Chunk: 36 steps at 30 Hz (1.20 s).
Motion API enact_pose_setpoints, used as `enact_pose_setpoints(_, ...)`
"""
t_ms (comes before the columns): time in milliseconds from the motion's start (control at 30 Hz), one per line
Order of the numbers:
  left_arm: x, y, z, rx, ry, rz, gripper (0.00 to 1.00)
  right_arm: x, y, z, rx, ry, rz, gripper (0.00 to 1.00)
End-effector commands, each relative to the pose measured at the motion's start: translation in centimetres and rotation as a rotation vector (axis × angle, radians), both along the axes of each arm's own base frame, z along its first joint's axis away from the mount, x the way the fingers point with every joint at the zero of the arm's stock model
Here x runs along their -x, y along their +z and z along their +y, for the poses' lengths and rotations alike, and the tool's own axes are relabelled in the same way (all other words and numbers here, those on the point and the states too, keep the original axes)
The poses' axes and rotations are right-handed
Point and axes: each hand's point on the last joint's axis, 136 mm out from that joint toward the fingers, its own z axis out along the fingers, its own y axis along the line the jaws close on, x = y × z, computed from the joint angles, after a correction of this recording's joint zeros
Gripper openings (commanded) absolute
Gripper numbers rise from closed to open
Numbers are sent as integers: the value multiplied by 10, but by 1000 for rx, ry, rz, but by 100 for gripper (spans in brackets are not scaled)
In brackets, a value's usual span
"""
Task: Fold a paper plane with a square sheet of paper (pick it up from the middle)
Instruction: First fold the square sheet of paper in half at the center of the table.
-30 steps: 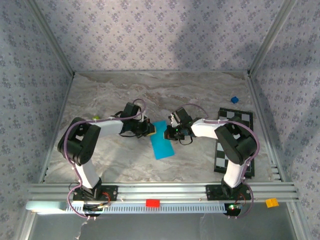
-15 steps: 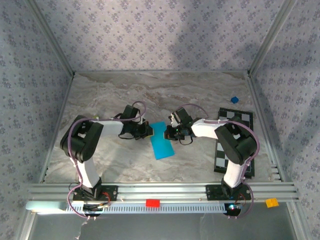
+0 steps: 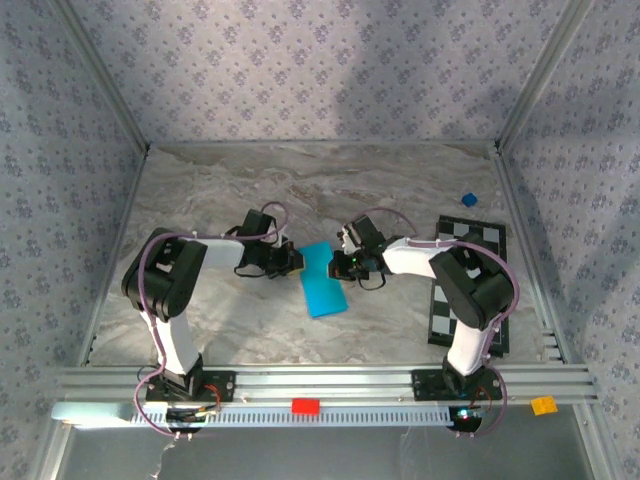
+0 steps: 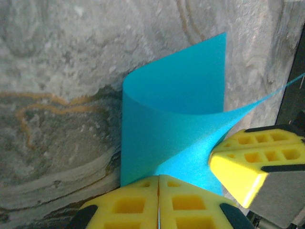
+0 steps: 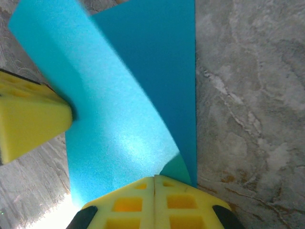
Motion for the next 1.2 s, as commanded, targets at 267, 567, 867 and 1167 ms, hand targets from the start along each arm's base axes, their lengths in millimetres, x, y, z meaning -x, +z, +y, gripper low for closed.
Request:
enact_pose_setpoints(267,-24,-15,3,-20,5,11,8,53,-71,-66,301,-58,212,0)
enact_pose_setpoints(567,-33,-25,15,-31,46,28,9,54,-72,-67,299,-59,208,0)
enact_pose_setpoints(867,-52,-28,33,-161,110,21,6,53,-71,-64,290,-56,210,0)
enact_pose_setpoints(1167,-59,-36,47,-246,183,56,2,53,-69,-62,283,-52,205,0)
